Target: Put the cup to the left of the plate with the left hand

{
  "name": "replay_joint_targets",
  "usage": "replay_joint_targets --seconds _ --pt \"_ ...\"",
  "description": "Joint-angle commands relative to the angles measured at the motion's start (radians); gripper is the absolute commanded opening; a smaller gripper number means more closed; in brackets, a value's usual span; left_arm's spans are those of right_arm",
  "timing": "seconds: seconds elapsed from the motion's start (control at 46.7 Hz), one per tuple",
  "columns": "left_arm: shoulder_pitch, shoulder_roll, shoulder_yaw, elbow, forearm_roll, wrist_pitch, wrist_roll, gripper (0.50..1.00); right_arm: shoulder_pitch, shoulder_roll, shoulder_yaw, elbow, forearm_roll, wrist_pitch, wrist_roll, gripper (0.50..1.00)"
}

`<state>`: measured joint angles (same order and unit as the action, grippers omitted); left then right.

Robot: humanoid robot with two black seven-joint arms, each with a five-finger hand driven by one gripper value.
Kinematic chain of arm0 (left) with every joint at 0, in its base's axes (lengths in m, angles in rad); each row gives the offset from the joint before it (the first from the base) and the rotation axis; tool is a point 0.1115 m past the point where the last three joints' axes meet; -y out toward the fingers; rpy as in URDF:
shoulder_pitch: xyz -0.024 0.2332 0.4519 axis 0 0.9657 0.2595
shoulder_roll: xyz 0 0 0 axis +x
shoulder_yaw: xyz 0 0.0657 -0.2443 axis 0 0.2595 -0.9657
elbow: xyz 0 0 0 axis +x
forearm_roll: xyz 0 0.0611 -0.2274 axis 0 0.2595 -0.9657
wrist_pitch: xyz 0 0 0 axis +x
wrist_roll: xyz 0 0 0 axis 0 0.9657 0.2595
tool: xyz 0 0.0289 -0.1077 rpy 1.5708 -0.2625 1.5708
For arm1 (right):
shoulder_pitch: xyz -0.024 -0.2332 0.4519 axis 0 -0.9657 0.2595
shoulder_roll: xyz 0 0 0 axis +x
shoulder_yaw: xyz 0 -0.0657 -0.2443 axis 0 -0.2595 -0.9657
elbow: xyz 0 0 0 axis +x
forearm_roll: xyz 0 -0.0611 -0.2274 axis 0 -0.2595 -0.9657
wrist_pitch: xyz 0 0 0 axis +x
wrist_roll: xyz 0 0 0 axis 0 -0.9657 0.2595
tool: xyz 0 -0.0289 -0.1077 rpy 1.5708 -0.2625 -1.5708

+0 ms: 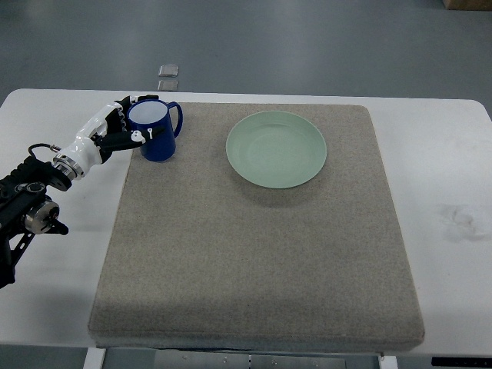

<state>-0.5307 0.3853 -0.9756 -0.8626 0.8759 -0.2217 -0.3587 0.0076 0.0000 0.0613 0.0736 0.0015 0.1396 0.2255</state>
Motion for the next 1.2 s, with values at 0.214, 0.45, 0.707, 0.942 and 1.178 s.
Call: replay_joint_targets --seconds 0.214,0.45,0.707,0.942,1.178 --pt "0.003 0.0 0.002 0.023 0.0 -0.001 -0.008 0.563 0.0 0.0 0.0 0.0 0.0 0.0 0.0 0.932" --pt "0.003 0.0 0.002 0.023 0.0 -0.001 -0.008 0.75 0.0 0.0 0.0 0.0 0.0 0.0 0.0 0.932" --pt "0.005 0.001 0.029 0.027 0.002 -0.001 -0.008 0.842 0.0 0.0 0.0 0.0 0.0 0.0 0.0 0.932" --pt "0.003 0.001 0.031 0.028 -0.003 -0.004 -0.008 0.881 0.0 0.0 0.0 0.0 0.0 0.0 0.0 0.932" --pt "-0.002 0.003 0.031 0.025 -0.015 -0.01 -0.008 0.956 0.0 0.0 0.0 0.0 0.002 0.0 0.0 0.932"
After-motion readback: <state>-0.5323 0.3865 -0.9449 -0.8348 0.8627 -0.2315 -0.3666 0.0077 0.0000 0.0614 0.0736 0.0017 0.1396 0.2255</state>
